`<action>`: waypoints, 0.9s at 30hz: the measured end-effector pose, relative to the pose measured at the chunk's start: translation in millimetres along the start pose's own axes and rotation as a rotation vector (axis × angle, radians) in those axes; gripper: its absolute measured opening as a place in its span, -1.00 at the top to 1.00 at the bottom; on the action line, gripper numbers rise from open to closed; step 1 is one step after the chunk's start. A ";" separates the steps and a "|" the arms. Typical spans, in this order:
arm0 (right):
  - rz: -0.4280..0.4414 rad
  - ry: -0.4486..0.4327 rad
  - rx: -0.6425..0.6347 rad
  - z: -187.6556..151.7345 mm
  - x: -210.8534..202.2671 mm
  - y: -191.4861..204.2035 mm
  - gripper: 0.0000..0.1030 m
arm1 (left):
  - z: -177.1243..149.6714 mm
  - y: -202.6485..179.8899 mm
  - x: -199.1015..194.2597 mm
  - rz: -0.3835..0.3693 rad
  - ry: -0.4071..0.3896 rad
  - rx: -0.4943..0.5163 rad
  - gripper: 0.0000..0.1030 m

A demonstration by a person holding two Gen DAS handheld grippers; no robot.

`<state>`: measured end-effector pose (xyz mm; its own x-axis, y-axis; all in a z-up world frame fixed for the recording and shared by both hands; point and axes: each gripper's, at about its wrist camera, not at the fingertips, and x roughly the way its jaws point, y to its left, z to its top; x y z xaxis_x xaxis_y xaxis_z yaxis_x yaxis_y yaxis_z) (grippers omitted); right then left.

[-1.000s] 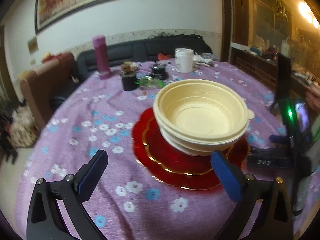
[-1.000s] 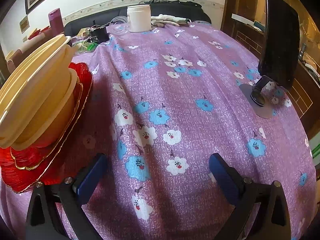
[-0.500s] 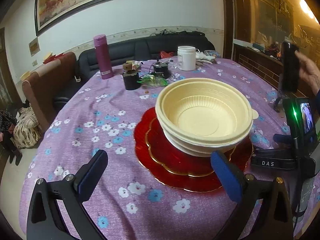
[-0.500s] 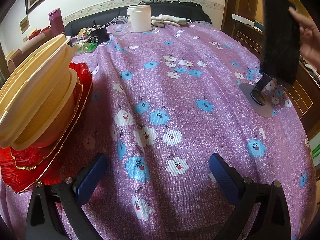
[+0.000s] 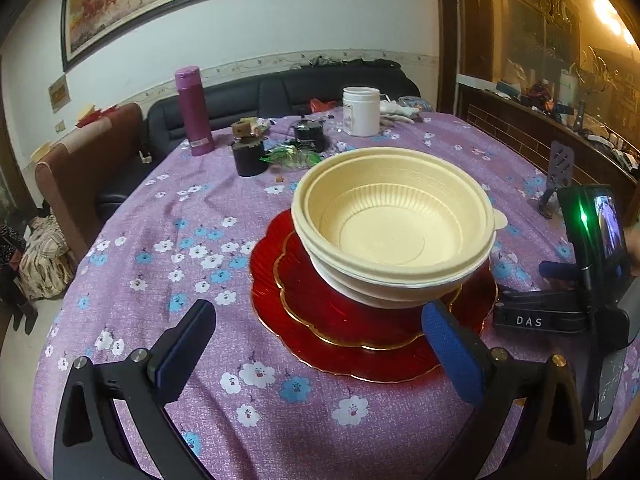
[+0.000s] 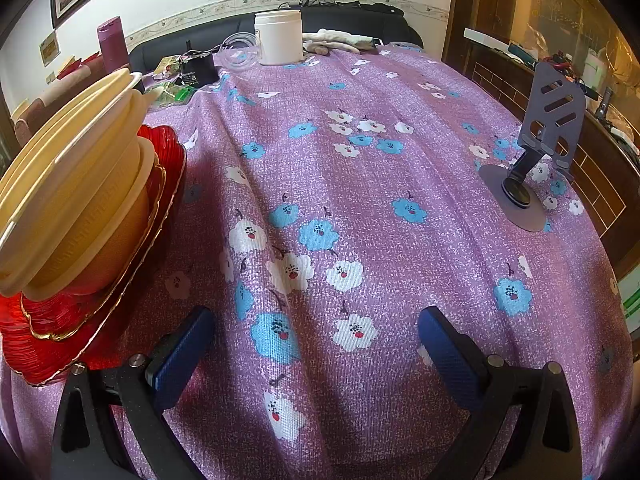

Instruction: Organize plates and bowls

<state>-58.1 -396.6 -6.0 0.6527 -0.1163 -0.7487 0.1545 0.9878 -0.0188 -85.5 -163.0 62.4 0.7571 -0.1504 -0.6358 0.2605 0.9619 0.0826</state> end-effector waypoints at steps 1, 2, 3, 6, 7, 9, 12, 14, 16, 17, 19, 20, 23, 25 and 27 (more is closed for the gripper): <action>0.000 0.000 0.000 -0.4 -0.3 -0.1 -0.98 | -0.2 -0.4 -1.4 0.008 -0.005 0.001 -0.99; 0.000 -0.001 0.000 -0.3 -0.3 -0.1 -0.98 | -0.2 -0.5 -2.5 0.014 -0.008 0.001 -0.99; 0.001 -0.001 0.000 0.1 0.0 -0.1 -0.98 | -0.2 -0.5 -3.9 0.017 -0.010 -0.001 -0.99; 0.001 -0.001 -0.001 0.6 0.7 -0.1 -0.98 | -1.1 -1.2 -7.0 0.034 -0.014 -0.004 -0.99; 0.001 -0.002 -0.001 0.5 0.7 -0.1 -0.98 | -2.0 -1.6 -7.9 0.043 -0.017 0.001 -0.99; 0.001 -0.002 -0.001 0.7 1.0 0.0 -0.98 | -3.0 -1.8 -8.4 0.058 -0.023 0.010 -0.99; 0.001 -0.002 -0.001 0.6 0.7 0.2 -0.98 | -3.9 -1.6 -7.4 0.075 -0.024 0.014 -1.00; 0.001 -0.002 -0.001 0.7 0.7 0.2 -0.98 | -4.1 -1.1 -8.0 0.075 -0.030 0.013 -1.00; 0.001 -0.002 -0.001 0.3 0.4 0.2 -0.98 | -4.5 0.8 -7.6 0.077 -0.031 0.009 -1.00; 0.001 -0.002 -0.001 0.9 0.7 0.5 -0.98 | -4.9 1.0 -7.7 0.077 -0.031 0.010 -1.00; 0.001 -0.002 -0.001 1.0 0.7 0.5 -0.98 | -5.0 2.6 -7.2 0.070 -0.026 0.004 -1.00; 0.001 -0.002 -0.001 1.1 0.7 0.5 -0.98 | -5.5 3.1 -7.4 0.065 -0.024 0.003 -1.00; 0.001 -0.002 -0.001 1.1 0.7 0.5 -0.98 | -7.6 6.3 -8.8 0.079 -0.030 0.000 -1.00; 0.001 -0.002 -0.001 0.6 0.3 0.2 -0.98 | -9.0 8.6 -8.8 0.075 -0.029 -0.005 -1.00; 0.001 -0.002 -0.001 0.9 0.5 0.3 -0.98 | -10.3 9.3 -8.4 0.076 -0.029 -0.005 -1.00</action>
<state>-57.0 -396.5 -5.7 0.6543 -0.1155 -0.7473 0.1533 0.9880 -0.0184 -95.6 -150.4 60.6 0.7920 -0.0832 -0.6049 0.1986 0.9719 0.1264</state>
